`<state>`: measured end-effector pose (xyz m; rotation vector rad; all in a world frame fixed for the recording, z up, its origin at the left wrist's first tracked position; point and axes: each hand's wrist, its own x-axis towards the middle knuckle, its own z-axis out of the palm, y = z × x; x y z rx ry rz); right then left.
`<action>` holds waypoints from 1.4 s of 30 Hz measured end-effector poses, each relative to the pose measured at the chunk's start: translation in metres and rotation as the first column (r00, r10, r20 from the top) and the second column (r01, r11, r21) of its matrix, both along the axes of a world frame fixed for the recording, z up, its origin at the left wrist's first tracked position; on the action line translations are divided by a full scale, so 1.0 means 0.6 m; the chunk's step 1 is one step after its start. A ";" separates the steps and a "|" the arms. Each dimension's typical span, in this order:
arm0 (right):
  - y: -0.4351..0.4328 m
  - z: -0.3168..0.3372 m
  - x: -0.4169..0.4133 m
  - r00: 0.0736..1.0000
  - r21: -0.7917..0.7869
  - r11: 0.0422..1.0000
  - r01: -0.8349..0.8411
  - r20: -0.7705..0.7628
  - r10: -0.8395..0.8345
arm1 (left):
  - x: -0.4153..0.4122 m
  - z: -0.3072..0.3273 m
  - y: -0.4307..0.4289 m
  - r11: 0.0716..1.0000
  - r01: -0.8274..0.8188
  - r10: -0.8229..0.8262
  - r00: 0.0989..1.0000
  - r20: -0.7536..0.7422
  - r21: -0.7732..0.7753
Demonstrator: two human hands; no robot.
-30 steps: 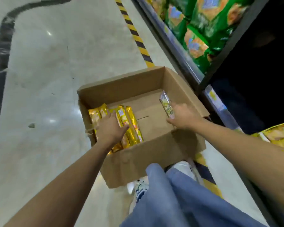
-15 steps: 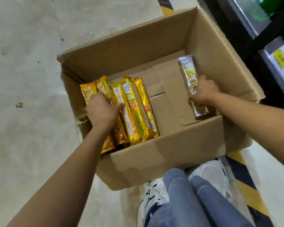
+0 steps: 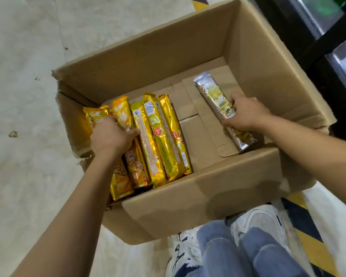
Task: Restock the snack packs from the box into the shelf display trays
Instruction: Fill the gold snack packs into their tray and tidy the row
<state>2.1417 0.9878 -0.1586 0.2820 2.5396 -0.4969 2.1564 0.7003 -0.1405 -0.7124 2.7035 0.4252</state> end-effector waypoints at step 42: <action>0.089 0.632 0.471 0.662 -0.594 0.746 0.301 -0.433 -0.612 | 0.225 0.650 0.288 0.349 0.672 -0.574 0.704 -0.417 0.653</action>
